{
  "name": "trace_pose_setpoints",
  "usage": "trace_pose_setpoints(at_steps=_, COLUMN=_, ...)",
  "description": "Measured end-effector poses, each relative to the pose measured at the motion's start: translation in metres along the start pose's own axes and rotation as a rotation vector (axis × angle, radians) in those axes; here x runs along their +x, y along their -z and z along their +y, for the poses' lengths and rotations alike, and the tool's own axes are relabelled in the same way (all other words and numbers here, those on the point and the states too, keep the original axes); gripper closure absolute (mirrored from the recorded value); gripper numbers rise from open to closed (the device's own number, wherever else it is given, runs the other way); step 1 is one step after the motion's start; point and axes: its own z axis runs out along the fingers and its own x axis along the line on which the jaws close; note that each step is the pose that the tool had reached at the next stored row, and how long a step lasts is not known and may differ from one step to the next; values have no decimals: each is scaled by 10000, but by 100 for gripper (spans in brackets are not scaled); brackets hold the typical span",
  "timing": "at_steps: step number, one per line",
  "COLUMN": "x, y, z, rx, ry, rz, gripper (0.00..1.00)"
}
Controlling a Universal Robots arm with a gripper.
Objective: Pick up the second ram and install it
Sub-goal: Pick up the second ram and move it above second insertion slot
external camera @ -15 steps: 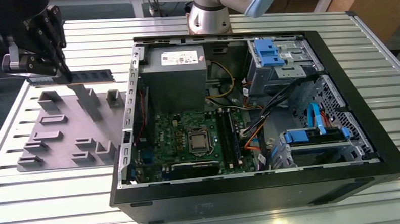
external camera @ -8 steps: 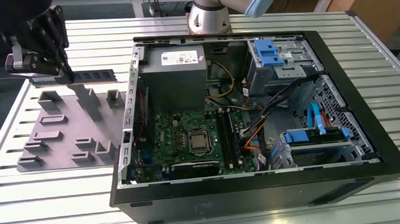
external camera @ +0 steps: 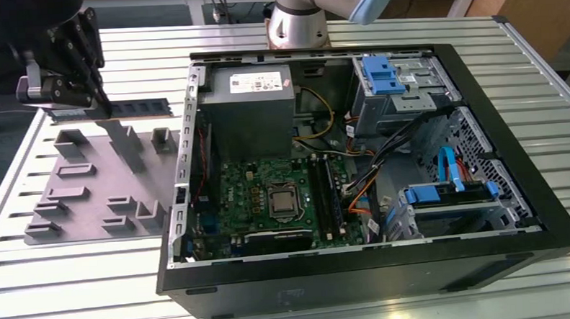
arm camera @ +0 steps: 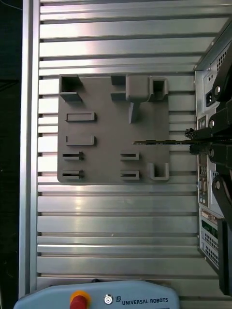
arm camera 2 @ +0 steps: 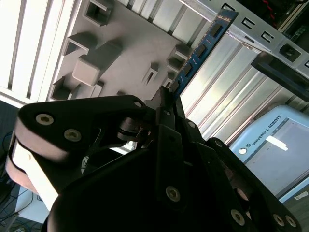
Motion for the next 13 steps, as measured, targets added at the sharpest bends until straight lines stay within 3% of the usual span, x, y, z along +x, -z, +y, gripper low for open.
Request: trace_pose_setpoints(at_steps=13, x=-2, y=2, z=-72, rx=1, ry=-1, rz=0, gripper=86)
